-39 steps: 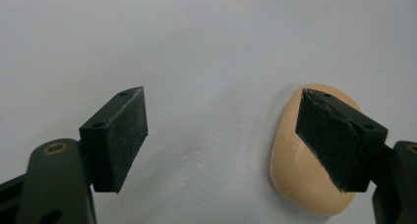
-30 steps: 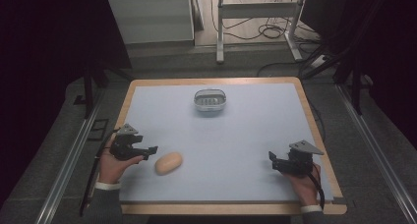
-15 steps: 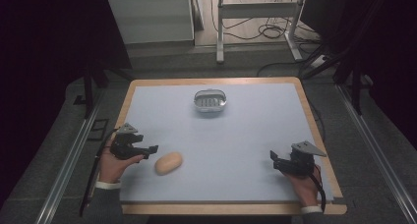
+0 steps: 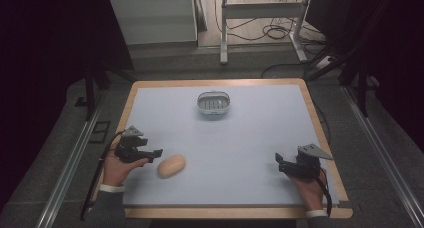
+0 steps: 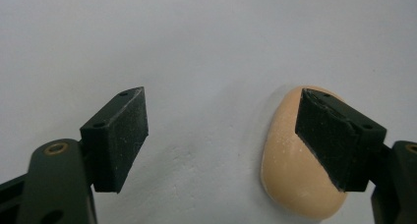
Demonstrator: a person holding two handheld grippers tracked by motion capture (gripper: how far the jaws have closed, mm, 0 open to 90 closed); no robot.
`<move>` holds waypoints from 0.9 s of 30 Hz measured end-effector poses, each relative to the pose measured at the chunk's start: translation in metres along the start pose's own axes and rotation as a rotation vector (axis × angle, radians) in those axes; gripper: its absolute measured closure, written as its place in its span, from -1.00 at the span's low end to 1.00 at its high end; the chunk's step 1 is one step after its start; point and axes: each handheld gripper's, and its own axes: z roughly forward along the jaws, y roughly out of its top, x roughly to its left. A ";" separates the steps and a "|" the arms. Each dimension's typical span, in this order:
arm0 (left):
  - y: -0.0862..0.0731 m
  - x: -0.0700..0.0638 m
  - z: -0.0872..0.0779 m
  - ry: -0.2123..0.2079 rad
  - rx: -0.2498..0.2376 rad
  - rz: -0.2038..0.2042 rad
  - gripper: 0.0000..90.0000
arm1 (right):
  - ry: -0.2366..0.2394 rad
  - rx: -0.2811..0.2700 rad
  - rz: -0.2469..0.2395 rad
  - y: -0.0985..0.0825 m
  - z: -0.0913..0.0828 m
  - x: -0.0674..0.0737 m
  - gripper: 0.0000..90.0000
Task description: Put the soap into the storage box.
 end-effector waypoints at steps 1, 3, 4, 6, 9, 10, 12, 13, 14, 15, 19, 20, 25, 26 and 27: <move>0.001 0.000 0.000 -0.001 0.005 0.003 -0.54 | -0.002 0.001 0.003 0.000 0.000 0.000 -0.77; 0.003 0.000 0.000 -0.006 0.015 0.010 -0.52 | 0.003 0.009 0.012 0.000 0.001 -0.001 -0.77; 0.004 0.000 -0.001 -0.006 0.013 0.010 -0.50 | 0.003 0.008 0.015 0.000 0.001 -0.002 -0.77; 0.007 -0.001 -0.003 -0.012 0.015 0.014 -0.49 | 0.008 0.006 0.022 0.000 0.000 -0.002 -0.77; 0.013 -0.003 -0.005 -0.012 0.023 0.031 -0.49 | 0.011 0.005 0.025 0.000 0.001 -0.003 -0.77; 0.014 -0.004 -0.006 -0.012 0.028 0.042 -0.50 | 0.012 0.005 0.022 0.000 0.000 -0.003 -0.77; 0.018 -0.005 -0.009 -0.007 0.040 0.058 -0.51 | 0.009 -0.002 0.015 0.000 0.000 -0.002 -0.77; 0.019 -0.006 -0.010 -0.003 0.046 0.063 -0.51 | 0.006 -0.001 0.011 0.000 0.000 -0.001 -0.77; 0.021 -0.007 -0.011 0.000 0.052 0.070 -0.51 | 0.007 0.001 0.007 0.000 0.000 -0.001 -0.77; 0.022 -0.008 -0.011 -0.001 0.056 0.077 -0.51 | 0.008 0.002 0.004 0.000 0.000 -0.001 -0.77; 0.027 -0.010 -0.015 -0.003 0.062 0.100 -0.51 | 0.003 0.001 0.003 0.000 0.000 0.000 -0.77; 0.028 -0.011 -0.016 -0.004 0.064 0.103 -0.51 | 0.001 0.000 0.002 0.000 0.000 0.000 -0.76; 0.032 -0.015 -0.015 -0.018 0.084 0.129 -0.52 | -0.006 0.000 -0.008 0.000 0.000 0.001 -0.76; 0.032 -0.017 -0.014 -0.020 0.087 0.133 -0.52 | -0.008 -0.001 -0.011 0.000 0.000 0.001 -0.76; 0.032 -0.017 -0.014 -0.019 0.091 0.140 -0.52 | -0.009 0.000 -0.010 0.000 0.000 0.002 -0.76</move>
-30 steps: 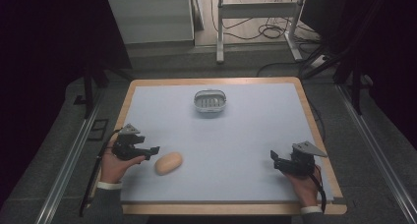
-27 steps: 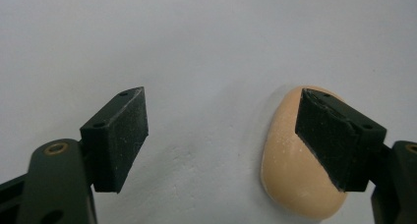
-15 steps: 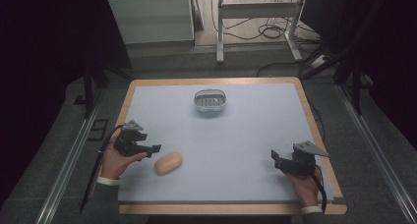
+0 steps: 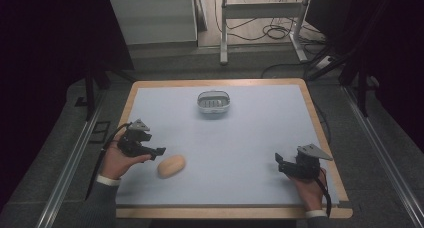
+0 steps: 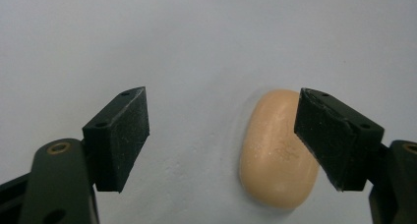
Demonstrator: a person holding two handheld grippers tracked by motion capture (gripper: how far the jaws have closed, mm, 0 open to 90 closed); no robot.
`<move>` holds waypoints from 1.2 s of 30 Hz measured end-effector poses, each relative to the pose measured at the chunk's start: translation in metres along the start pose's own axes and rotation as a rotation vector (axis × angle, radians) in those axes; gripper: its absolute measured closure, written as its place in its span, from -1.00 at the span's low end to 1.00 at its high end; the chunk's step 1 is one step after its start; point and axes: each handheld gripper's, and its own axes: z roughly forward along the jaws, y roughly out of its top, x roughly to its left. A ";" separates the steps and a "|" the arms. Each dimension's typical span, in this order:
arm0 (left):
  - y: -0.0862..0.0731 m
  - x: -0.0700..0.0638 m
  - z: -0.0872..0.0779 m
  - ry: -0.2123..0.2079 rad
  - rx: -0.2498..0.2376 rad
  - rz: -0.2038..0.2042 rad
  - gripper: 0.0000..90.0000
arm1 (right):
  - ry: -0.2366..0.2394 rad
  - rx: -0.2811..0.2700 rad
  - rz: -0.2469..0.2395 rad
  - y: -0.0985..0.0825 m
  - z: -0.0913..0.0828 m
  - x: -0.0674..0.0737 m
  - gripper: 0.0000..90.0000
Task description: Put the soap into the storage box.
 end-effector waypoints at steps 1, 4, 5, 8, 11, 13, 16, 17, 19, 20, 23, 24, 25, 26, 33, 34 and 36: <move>0.000 -0.001 0.000 0.003 0.003 0.000 -0.52 | -0.001 0.000 0.000 0.000 0.000 0.000 -0.76; 0.000 -0.002 0.001 0.005 0.016 0.004 -0.53 | -0.007 0.009 0.005 0.000 0.001 0.000 -0.76; 0.000 -0.002 0.001 0.003 0.017 0.003 -0.53 | -0.010 0.013 0.005 0.000 0.001 0.000 -0.76; 0.001 -0.004 0.001 -0.006 0.019 0.009 -0.53 | -0.008 0.017 0.010 0.001 0.001 -0.001 -0.76; 0.001 -0.006 0.004 -0.022 0.029 0.018 -0.53 | -0.008 0.015 0.011 0.000 0.001 -0.001 -0.76; 0.002 -0.007 0.007 -0.026 0.044 0.020 -0.54 | -0.007 0.015 0.011 0.000 0.001 -0.001 -0.76; 0.003 -0.011 0.011 -0.029 0.064 0.037 -0.54 | -0.007 0.015 0.010 0.000 0.001 -0.001 -0.76; 0.003 -0.012 0.012 -0.034 0.066 0.037 -0.54 | -0.007 0.015 0.011 0.000 0.001 -0.001 -0.76; 0.004 -0.014 0.014 -0.040 0.078 0.049 -0.54 | -0.007 0.015 0.011 0.000 0.001 -0.001 -0.76; 0.004 -0.015 0.015 -0.042 0.085 0.054 -0.54 | -0.008 0.016 0.010 0.000 0.001 -0.001 -0.76; 0.004 -0.018 0.020 -0.050 0.106 0.062 -0.54 | -0.009 0.017 0.010 0.001 0.002 -0.001 -0.76; 0.004 -0.019 0.022 -0.052 0.113 0.067 -0.54 | -0.010 0.018 0.011 0.001 0.002 -0.001 -0.76; 0.004 -0.020 0.023 -0.054 0.119 0.070 -0.54 | -0.011 0.018 0.015 0.001 0.002 -0.001 -0.76; 0.004 -0.021 0.025 -0.054 0.125 0.074 -0.54 | -0.011 0.017 0.016 0.001 0.002 -0.001 -0.76; 0.002 -0.029 0.032 -0.069 0.158 0.099 -0.54 | -0.013 0.018 0.018 0.001 0.001 -0.001 -0.76; 0.002 -0.030 0.032 -0.069 0.161 0.103 -0.54 | -0.013 0.018 0.018 0.001 0.001 -0.001 -0.76; 0.002 -0.031 0.033 -0.072 0.169 0.108 -0.54 | -0.012 0.017 0.018 0.001 0.001 -0.001 -0.76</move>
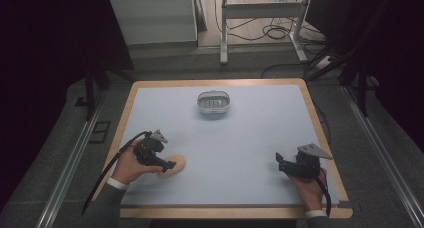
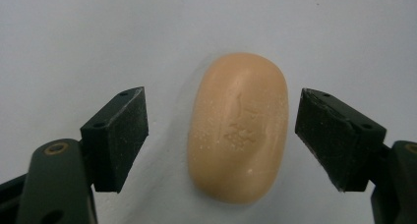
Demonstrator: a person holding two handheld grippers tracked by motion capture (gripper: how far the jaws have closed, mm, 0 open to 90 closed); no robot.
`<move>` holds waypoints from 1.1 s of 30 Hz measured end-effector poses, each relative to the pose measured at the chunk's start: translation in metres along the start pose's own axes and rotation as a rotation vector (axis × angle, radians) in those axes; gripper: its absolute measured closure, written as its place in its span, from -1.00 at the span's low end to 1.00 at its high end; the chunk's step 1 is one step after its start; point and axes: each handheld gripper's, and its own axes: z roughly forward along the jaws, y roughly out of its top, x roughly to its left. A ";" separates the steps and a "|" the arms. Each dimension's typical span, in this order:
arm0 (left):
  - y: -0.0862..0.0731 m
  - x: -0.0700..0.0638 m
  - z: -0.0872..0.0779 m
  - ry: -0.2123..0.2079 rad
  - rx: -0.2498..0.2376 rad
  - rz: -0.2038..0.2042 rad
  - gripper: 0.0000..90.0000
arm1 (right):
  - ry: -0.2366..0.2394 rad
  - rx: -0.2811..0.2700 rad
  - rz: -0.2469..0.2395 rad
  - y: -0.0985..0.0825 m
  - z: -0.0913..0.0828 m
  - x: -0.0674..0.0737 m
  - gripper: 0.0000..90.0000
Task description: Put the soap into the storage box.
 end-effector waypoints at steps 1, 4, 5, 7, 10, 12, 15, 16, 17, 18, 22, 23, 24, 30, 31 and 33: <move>0.000 0.000 0.001 0.000 0.003 0.001 -0.54 | 0.000 -0.001 0.001 0.000 0.000 0.000 -0.76; 0.000 -0.002 0.003 -0.003 0.018 0.008 -0.54 | 0.001 -0.001 0.003 0.000 0.000 0.000 -0.76; 0.000 -0.003 0.005 -0.005 0.022 0.010 -0.54 | 0.001 0.000 0.003 0.000 0.000 0.000 -0.76; 0.000 -0.005 0.007 -0.007 0.030 0.016 -0.54 | 0.000 0.000 0.002 0.000 0.000 0.000 -0.76; 0.000 -0.007 0.012 -0.010 0.048 0.025 -0.54 | -0.002 0.000 0.001 0.000 0.000 0.000 -0.76; 0.000 -0.008 0.014 -0.009 0.058 0.031 -0.54 | -0.002 0.001 0.001 0.000 0.000 0.000 -0.76; 0.000 -0.009 0.017 -0.005 0.068 0.035 -0.54 | -0.002 0.001 0.001 0.000 0.000 0.000 -0.76; 0.000 -0.010 0.018 -0.005 0.075 0.035 -0.54 | -0.002 0.001 0.001 0.000 0.000 0.000 -0.76; -0.001 -0.010 0.020 -0.005 0.082 0.036 -0.54 | -0.001 0.001 0.001 0.000 0.000 0.000 -0.76; -0.001 -0.010 0.022 -0.007 0.089 0.039 -0.54 | -0.001 0.002 0.001 0.000 0.000 0.000 -0.76; -0.001 -0.011 0.027 -0.007 0.105 0.042 -0.52 | -0.003 0.002 0.000 0.000 0.000 0.000 -0.76; -0.002 -0.011 0.027 -0.004 0.105 0.042 -0.50 | -0.003 0.002 0.000 0.000 0.000 0.000 -0.76; -0.002 -0.011 0.028 -0.001 0.103 0.041 -0.48 | -0.003 0.002 0.000 0.000 0.000 0.000 -0.76; -0.003 -0.010 0.032 0.003 0.116 0.045 -0.42 | -0.002 0.002 0.001 0.000 0.001 0.000 -0.76; -0.003 -0.011 0.033 0.005 0.117 0.044 -0.41 | -0.002 0.003 0.002 0.000 0.001 0.000 -0.76; -0.004 -0.011 0.034 0.002 0.117 0.048 -0.34 | -0.003 0.003 0.001 0.000 0.001 0.000 -0.76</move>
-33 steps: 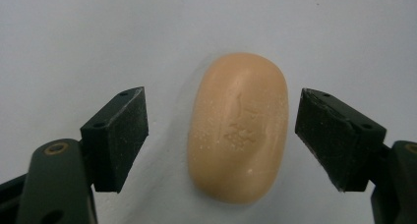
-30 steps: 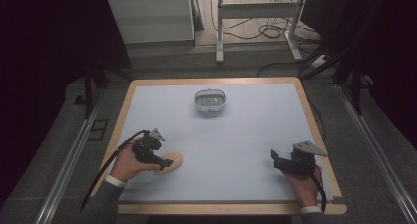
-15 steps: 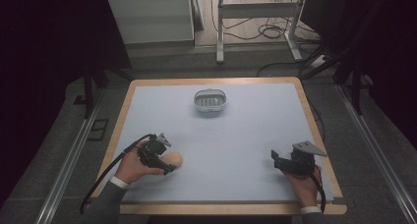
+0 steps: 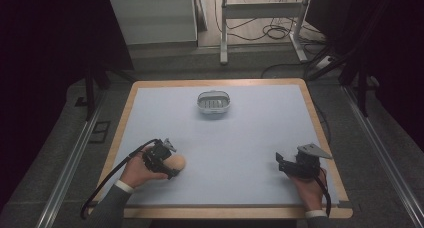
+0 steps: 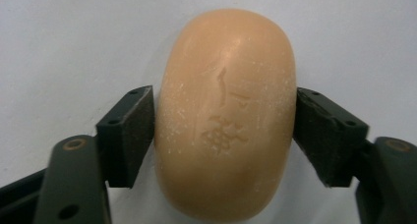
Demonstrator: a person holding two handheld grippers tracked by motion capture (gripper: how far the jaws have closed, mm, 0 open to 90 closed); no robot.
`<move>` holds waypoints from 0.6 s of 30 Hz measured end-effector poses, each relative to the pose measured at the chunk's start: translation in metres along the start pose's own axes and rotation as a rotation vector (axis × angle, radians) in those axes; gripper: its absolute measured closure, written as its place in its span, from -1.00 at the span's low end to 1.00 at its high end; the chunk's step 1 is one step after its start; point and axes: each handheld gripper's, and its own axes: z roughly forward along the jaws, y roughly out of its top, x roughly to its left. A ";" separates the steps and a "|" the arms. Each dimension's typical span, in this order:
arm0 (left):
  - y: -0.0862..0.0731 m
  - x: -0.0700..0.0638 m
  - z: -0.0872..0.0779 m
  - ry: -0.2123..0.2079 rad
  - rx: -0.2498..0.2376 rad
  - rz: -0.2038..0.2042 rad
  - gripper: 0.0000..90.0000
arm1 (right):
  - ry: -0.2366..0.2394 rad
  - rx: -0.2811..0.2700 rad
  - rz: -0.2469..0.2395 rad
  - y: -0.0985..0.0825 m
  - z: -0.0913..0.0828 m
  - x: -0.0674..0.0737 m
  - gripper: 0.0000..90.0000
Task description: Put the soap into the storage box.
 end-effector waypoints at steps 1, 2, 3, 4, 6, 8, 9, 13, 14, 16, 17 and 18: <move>0.000 0.000 0.000 -0.001 -0.001 0.003 -0.33 | 0.000 0.000 0.000 0.000 0.000 0.000 -0.76; 0.000 0.000 0.000 -0.001 -0.002 0.009 -0.32 | 0.000 0.000 0.000 0.000 0.000 0.000 -0.76; -0.001 0.000 0.000 0.001 -0.008 0.016 -0.31 | 0.000 0.000 0.000 0.000 0.000 0.000 -0.76; -0.001 0.000 0.000 0.000 -0.015 0.023 -0.30 | 0.000 0.001 0.000 0.000 0.000 0.000 -0.76; -0.002 0.000 0.000 -0.005 -0.022 0.028 -0.30 | 0.000 0.001 0.001 0.000 0.000 0.000 -0.76; -0.002 0.000 0.000 -0.003 -0.023 0.030 -0.29 | -0.001 0.000 0.003 0.000 0.000 0.000 -0.76; -0.002 0.000 0.000 -0.001 -0.022 0.030 -0.29 | -0.001 -0.001 0.003 0.000 0.000 0.000 -0.76; -0.002 0.003 -0.004 -0.005 -0.027 0.026 -0.29 | -0.001 0.000 0.002 0.000 0.000 0.000 -0.76; -0.001 0.004 -0.006 -0.005 -0.033 0.025 -0.29 | -0.001 0.000 0.003 0.000 0.000 0.000 -0.76; -0.001 0.006 -0.010 -0.003 -0.042 0.025 -0.29 | -0.001 -0.002 0.004 0.000 0.000 0.000 -0.76; 0.000 0.006 -0.012 0.003 -0.045 0.024 -0.29 | -0.001 -0.003 0.005 0.000 0.000 0.000 -0.76; 0.000 0.006 -0.014 0.004 -0.049 0.024 -0.29 | 0.000 -0.003 0.005 0.000 0.000 -0.001 -0.76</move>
